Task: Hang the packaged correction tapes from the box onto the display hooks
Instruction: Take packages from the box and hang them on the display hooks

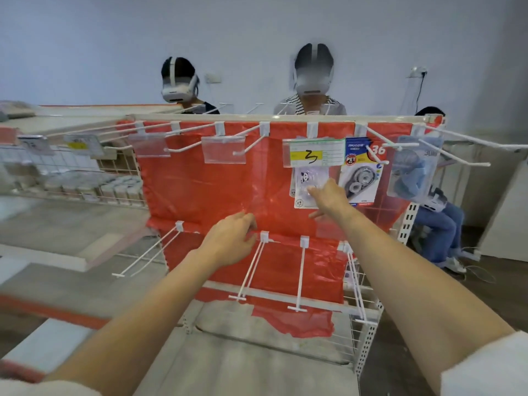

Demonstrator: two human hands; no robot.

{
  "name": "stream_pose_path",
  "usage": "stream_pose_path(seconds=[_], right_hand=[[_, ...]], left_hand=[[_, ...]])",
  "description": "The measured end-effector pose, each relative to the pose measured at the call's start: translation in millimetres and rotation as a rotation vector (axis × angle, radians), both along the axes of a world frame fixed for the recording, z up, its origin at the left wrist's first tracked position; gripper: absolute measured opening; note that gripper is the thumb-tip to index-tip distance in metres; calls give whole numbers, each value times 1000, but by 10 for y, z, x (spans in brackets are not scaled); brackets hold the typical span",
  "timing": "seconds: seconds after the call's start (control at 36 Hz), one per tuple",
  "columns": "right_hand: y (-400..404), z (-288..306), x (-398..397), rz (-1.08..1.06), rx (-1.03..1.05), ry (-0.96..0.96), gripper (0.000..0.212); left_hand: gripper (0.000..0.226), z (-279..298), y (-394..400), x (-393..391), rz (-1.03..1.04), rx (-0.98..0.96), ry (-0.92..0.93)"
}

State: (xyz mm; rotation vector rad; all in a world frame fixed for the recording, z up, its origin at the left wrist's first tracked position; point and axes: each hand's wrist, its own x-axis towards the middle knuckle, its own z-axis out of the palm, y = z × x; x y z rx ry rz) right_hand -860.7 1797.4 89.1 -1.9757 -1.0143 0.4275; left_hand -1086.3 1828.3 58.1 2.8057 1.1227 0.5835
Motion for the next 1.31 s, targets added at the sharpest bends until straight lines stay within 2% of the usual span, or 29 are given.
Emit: stream_pose_path(seconds=[0.08, 0.19, 0.31, 0.39, 0.56, 0.72, 1.0, 1.19, 1.31], right_hand=[[-1, -51, -11, -3, -36, -67, 42], [6, -159, 34, 50, -136, -223, 23], [-160, -241, 24, 92, -181, -394, 35], [-303, -315, 46, 86, -237, -413, 23], [-648, -559, 124, -50, -300, -454, 26], [-1084, -854, 119, -200, -367, -347, 26], [-1985, -1775, -342, -518, -467, -66, 27], [-2566, -2603, -743, -640, -535, 161, 30], [-2809, -3171, -920, -669, -573, 290, 26]], left_hand=[[19, -41, 50, 13, -22, 12, 47], [19, -103, 89, 106, -86, 22, 85], [21, -156, 127, 308, -165, 28, 137], [22, -225, 140, 513, -256, 52, 180], [22, -406, 100, 961, -495, 36, 218], [20, -646, -116, 1230, -732, 1, 199], [17, -1449, -678, 1359, -1059, -101, 378], [22, -2274, -1132, 1255, -1176, -207, 562], [24, -2774, -1338, 1152, -1159, -289, 651]])
